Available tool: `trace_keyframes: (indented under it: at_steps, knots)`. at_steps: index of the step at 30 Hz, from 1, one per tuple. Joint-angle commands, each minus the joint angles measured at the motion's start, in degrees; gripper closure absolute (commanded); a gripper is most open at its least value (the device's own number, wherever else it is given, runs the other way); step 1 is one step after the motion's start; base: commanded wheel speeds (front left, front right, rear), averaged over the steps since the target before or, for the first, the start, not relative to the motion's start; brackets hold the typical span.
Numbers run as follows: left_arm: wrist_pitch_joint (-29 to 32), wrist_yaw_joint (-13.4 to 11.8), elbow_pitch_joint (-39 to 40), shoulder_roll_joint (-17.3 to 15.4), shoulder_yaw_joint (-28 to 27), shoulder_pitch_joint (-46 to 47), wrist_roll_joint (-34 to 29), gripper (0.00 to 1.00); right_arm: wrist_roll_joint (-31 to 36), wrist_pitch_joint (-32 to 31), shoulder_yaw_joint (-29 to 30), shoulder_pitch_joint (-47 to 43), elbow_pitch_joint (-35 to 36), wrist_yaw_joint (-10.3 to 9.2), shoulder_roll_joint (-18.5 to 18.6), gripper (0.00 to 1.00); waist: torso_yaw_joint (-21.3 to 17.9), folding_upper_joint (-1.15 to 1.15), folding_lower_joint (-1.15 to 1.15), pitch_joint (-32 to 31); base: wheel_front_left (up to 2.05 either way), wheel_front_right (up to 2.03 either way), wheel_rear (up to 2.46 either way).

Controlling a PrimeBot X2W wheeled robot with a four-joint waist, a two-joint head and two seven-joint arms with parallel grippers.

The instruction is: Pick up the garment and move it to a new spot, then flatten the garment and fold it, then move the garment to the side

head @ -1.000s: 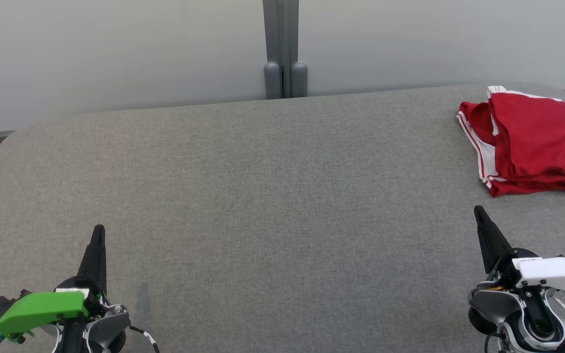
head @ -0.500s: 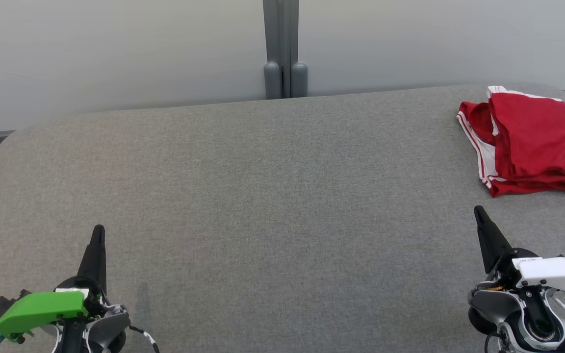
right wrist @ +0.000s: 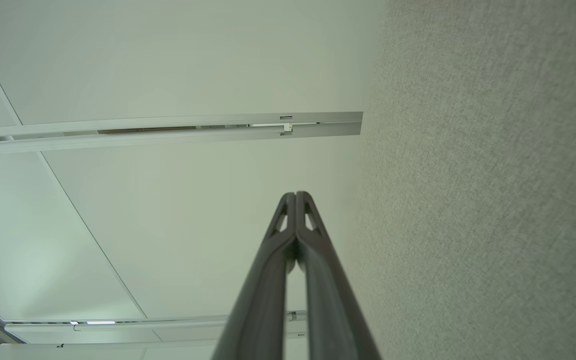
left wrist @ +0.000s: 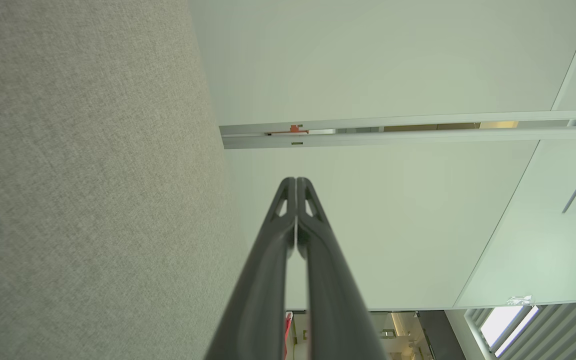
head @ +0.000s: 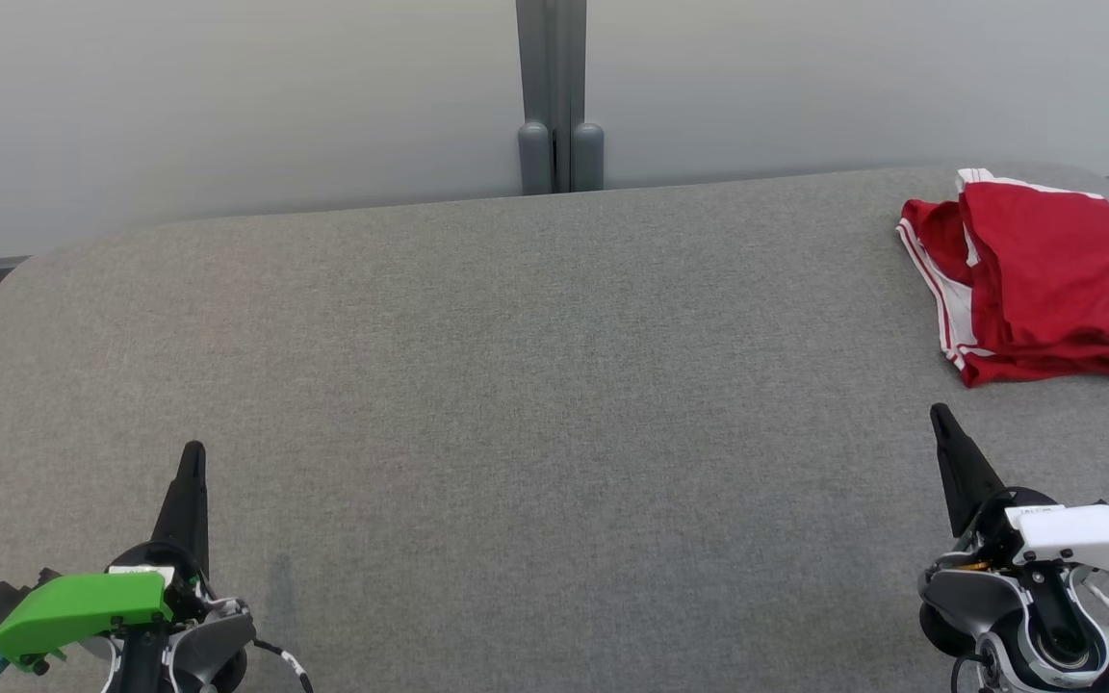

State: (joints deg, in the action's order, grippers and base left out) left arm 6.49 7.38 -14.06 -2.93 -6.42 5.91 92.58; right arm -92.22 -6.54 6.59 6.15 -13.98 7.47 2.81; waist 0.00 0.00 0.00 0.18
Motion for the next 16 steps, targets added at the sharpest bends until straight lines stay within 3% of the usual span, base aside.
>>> trace_keyframes:
  at_steps: [1,16]
  knots:
    - [0.15,0.32,-0.06,-0.11,-0.21,0.81,-0.17,1.0,-0.37,-0.19,0.07,0.28,-0.1,0.04,0.06,1.0,0.0,0.0,0.0,0.0,0.0,0.0,0.0]
    - [0.19,0.32,-0.06,-0.09,-0.24,0.81,-0.22,1.0,-0.37,-0.19,0.06,0.28,-0.1,0.04,0.06,1.0,0.0,0.0,0.0,0.0,0.0,0.0,0.0]
